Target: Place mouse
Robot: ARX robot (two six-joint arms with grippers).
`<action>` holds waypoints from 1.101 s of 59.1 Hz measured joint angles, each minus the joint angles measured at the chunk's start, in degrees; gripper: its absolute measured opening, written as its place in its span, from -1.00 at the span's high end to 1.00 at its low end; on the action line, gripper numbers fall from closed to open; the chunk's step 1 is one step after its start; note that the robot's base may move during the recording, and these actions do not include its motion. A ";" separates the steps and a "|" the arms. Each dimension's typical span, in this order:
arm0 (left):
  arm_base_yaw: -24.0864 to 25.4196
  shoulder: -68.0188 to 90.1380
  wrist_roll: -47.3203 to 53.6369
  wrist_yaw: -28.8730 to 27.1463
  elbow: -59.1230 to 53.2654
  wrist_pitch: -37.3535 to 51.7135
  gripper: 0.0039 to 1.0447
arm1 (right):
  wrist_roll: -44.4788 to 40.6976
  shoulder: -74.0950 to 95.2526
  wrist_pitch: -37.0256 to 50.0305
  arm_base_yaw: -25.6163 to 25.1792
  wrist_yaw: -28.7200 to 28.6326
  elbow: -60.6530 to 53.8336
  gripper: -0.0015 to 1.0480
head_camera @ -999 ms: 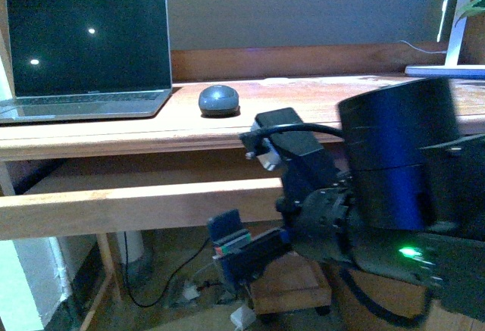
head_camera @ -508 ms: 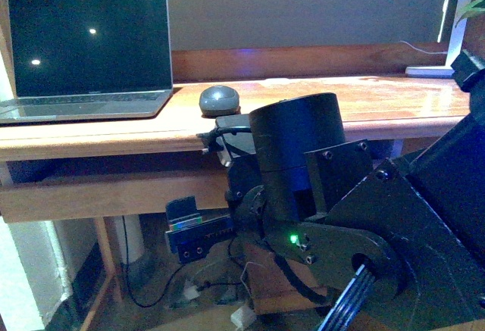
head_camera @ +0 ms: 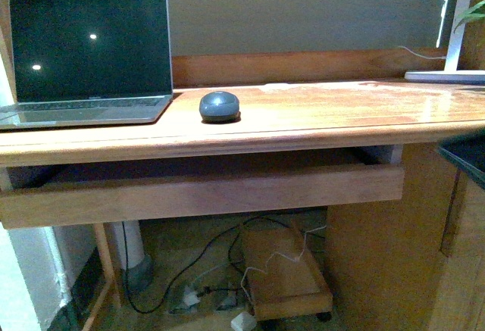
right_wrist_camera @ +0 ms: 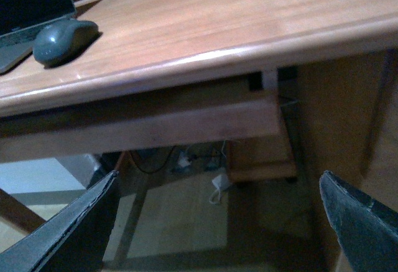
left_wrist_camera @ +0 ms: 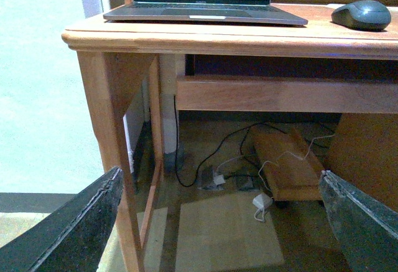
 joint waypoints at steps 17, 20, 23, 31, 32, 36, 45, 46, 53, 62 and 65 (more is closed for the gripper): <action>0.00 0.00 0.00 0.00 0.00 0.00 -0.86 | 3.69 -35.47 -17.27 3.19 -0.79 -18.82 -0.86; 0.00 0.00 0.00 0.00 0.00 0.00 -0.86 | 4.87 -39.91 -19.67 4.72 0.04 -20.83 -0.86; 0.00 0.00 0.00 0.02 0.00 0.00 -0.86 | 4.55 -43.47 -19.85 6.95 3.72 -22.99 -0.82; 0.00 0.00 0.00 0.00 0.00 0.00 -0.86 | -6.40 -52.15 -19.87 9.62 19.87 -25.88 -0.41; 0.00 0.00 0.02 0.04 0.00 0.00 -0.86 | -7.23 -52.92 -20.33 9.40 20.06 -25.88 -0.38; 0.00 -0.02 0.02 0.04 0.00 0.00 -0.86 | -10.03 -59.17 -26.91 8.90 20.46 -25.83 -0.15; 0.00 -0.02 0.02 0.02 0.00 0.00 -0.86 | -12.94 -66.69 -33.62 1.75 11.28 -25.83 0.57; 0.00 -0.02 0.02 0.00 0.00 0.00 -0.86 | -13.20 -66.79 -33.79 -0.70 9.14 -25.83 0.67; 0.00 -0.02 0.02 0.02 0.00 0.00 -0.86 | -13.55 -67.14 -33.83 -4.09 7.63 -25.83 0.95; 0.00 -0.02 0.02 0.02 0.00 0.00 -0.86 | -13.55 -67.14 -33.86 -4.24 7.61 -25.83 0.95; 0.00 -0.02 0.02 0.02 0.00 0.00 -0.86 | -13.55 -67.14 -33.86 -4.24 7.58 -25.83 0.95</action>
